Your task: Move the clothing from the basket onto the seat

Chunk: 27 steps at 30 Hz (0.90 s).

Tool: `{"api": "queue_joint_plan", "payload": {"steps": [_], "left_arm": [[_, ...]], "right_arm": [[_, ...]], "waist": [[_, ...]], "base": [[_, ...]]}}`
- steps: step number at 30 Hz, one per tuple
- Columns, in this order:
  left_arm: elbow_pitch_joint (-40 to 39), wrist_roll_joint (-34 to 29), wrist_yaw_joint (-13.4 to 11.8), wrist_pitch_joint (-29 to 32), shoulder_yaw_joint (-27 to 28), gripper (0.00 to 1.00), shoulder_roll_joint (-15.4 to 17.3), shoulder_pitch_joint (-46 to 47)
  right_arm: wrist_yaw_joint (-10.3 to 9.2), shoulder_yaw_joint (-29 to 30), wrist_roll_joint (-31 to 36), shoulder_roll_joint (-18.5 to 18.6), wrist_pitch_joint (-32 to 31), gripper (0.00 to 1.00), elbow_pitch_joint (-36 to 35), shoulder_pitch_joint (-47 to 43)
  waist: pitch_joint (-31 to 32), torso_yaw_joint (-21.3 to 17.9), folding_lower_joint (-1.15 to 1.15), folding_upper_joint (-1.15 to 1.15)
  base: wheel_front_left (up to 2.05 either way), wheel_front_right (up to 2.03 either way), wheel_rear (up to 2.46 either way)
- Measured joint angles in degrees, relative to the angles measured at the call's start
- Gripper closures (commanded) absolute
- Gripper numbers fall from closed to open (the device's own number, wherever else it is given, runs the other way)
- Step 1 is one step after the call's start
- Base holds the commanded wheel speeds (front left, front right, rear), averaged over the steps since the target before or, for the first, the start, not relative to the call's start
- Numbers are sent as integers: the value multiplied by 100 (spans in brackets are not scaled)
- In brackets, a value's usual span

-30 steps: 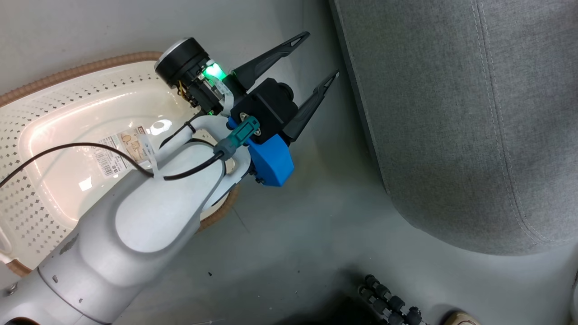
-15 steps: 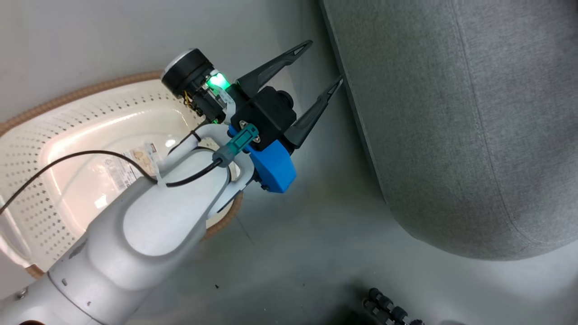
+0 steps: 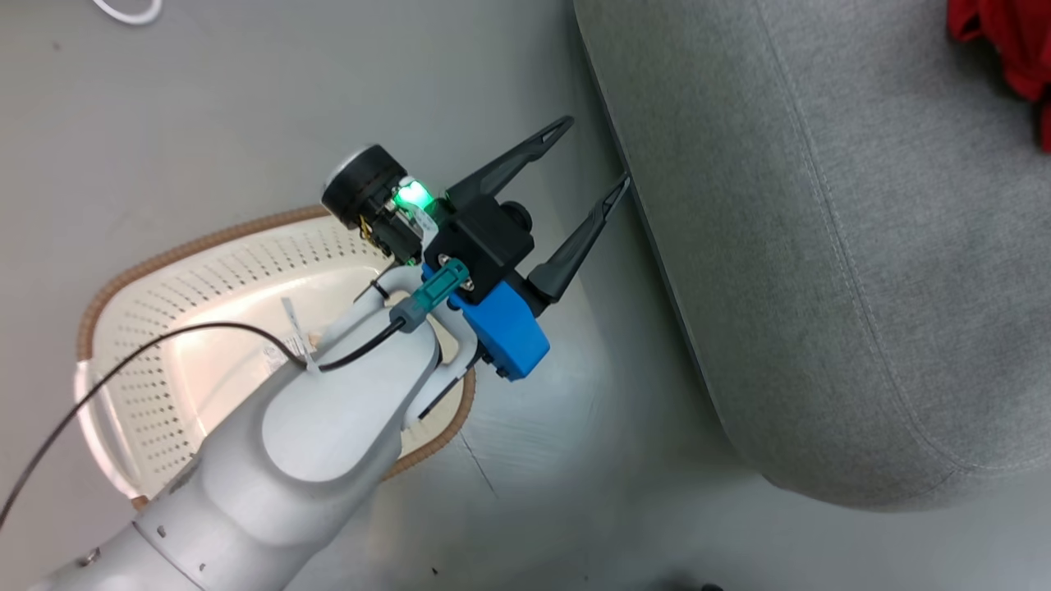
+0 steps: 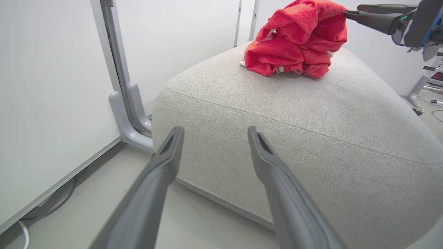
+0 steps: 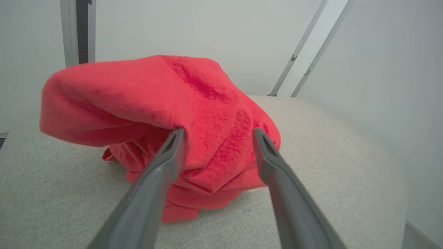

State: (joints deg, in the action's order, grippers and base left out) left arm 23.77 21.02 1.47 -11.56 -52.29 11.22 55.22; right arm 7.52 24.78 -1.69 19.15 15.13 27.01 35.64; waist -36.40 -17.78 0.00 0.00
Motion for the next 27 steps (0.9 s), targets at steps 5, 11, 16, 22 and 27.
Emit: {"api": "queue_joint_plan", "payload": {"steps": [5,11,16,22,27], "left_arm": [[160,156,-92,-202,110,0,-112,-242],[224,387,-319,-325,510,0,-114,-728],[-46,417,-525,-344,998,0,-71,-1173],[-497,291,-723,-344,1763,0,21,-1851],[-833,79,-761,-346,2380,0,8,-2403]], "right_arm": [[0,-224,-136,169,0,0,-180,-330],[0,-667,-211,158,0,0,-604,-715],[0,-954,-112,-98,0,0,-900,-1034],[0,-1343,-76,-343,0,0,-1125,-1373],[0,-1625,-92,-520,0,0,-1238,-1547]], "waist": [[426,111,0,0],[1127,294,-1,0],[1614,493,-1,0],[2074,825,-1,0],[2378,1116,-1,0]], "base": [[0,0,0],[0,0,0],[0,0,0],[0,0,0],[0,0,0]]}}
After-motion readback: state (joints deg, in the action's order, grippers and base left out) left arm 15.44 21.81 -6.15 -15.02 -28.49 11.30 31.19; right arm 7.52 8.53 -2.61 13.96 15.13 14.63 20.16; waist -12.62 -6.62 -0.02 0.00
